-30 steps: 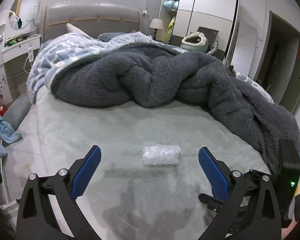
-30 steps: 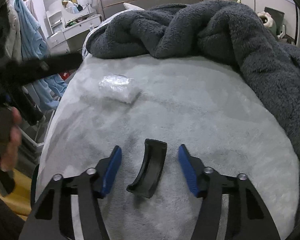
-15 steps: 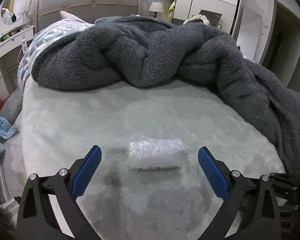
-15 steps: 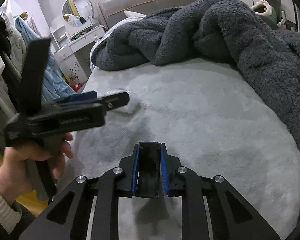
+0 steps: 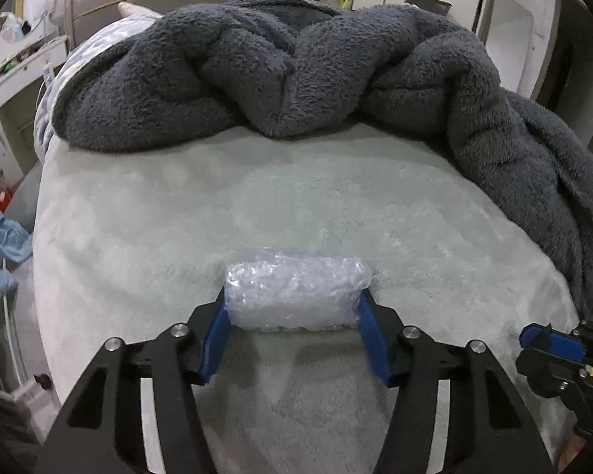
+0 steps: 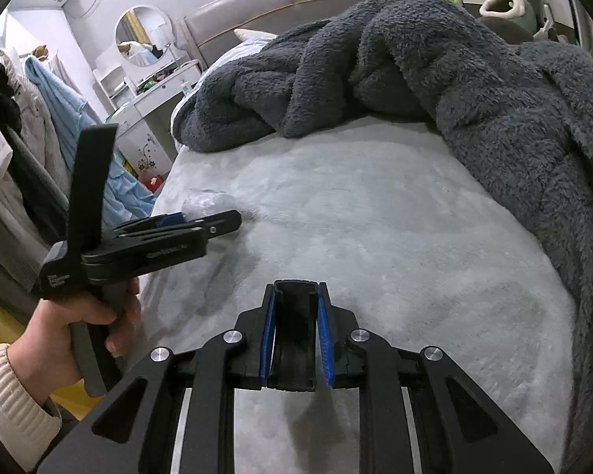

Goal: Collect trash
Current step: 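Grasp the black curved rubber piece with the right tool while the left tool grasps the clear bubble-wrap bundle, then carry the bubble wrap and rubber piece over the teal bin with both tools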

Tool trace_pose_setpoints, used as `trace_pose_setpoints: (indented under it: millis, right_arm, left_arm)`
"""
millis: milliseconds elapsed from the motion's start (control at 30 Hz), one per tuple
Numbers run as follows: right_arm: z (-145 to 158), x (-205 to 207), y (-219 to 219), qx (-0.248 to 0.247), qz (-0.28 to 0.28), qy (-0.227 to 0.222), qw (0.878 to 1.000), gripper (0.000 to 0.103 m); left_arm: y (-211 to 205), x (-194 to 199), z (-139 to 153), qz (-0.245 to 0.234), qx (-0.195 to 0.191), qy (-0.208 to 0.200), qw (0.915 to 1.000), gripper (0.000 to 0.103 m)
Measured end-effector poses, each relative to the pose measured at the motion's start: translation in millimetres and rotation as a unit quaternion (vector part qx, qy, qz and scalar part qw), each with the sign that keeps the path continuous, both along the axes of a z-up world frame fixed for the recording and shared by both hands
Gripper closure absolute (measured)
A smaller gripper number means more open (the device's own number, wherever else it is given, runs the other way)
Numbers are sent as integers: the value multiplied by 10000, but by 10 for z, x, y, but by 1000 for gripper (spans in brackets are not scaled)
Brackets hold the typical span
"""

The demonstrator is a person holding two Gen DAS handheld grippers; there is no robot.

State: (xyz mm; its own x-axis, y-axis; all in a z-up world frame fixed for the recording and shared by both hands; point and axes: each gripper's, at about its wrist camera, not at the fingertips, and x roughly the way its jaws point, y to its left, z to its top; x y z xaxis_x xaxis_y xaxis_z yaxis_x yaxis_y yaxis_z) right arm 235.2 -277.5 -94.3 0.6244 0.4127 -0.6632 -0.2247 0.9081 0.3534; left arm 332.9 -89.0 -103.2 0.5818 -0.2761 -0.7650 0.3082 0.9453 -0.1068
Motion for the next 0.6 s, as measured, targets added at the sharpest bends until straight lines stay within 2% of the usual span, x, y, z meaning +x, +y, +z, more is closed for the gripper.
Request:
trace_pose_setpoints:
  millis: [367, 600]
  right_arm:
    - [213, -121, 182, -103, 324, -165, 9993, 83]
    - [201, -175, 317, -353, 484, -238, 9979, 83]
  left_arm:
    - [270, -440, 251, 416, 68, 75, 9991, 42]
    - [632, -943, 326, 867, 78, 138, 9961, 42]
